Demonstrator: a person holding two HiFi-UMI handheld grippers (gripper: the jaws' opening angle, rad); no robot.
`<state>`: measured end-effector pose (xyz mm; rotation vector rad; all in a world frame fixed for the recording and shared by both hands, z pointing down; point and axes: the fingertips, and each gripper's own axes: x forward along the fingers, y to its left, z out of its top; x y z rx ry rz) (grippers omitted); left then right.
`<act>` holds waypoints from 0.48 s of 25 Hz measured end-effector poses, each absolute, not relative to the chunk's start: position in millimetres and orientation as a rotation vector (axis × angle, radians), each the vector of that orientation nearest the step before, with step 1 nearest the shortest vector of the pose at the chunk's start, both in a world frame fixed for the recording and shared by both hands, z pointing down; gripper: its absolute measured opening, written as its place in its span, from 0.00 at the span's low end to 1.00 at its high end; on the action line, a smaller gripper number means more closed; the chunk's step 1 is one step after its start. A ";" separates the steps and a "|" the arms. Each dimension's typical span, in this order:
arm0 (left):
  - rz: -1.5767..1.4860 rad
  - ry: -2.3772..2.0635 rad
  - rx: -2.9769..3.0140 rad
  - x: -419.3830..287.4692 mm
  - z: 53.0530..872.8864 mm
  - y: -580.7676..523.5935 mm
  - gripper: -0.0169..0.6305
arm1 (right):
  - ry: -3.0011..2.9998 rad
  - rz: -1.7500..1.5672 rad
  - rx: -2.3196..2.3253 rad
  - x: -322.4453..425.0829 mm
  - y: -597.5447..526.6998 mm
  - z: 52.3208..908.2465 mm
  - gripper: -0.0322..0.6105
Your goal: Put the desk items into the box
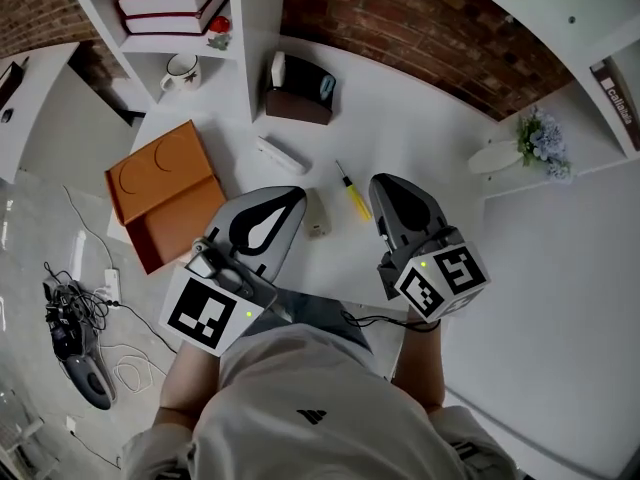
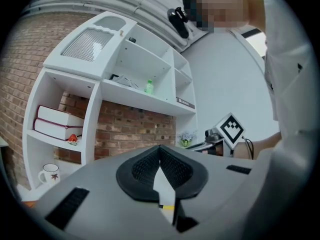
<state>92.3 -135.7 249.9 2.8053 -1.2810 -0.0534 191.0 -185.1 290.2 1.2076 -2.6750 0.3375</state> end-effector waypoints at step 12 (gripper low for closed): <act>-0.010 -1.428 2.699 93.4 267.1 -155.1 0.05 | -2.527 0.428 1.057 211.3 -238.4 371.2 0.08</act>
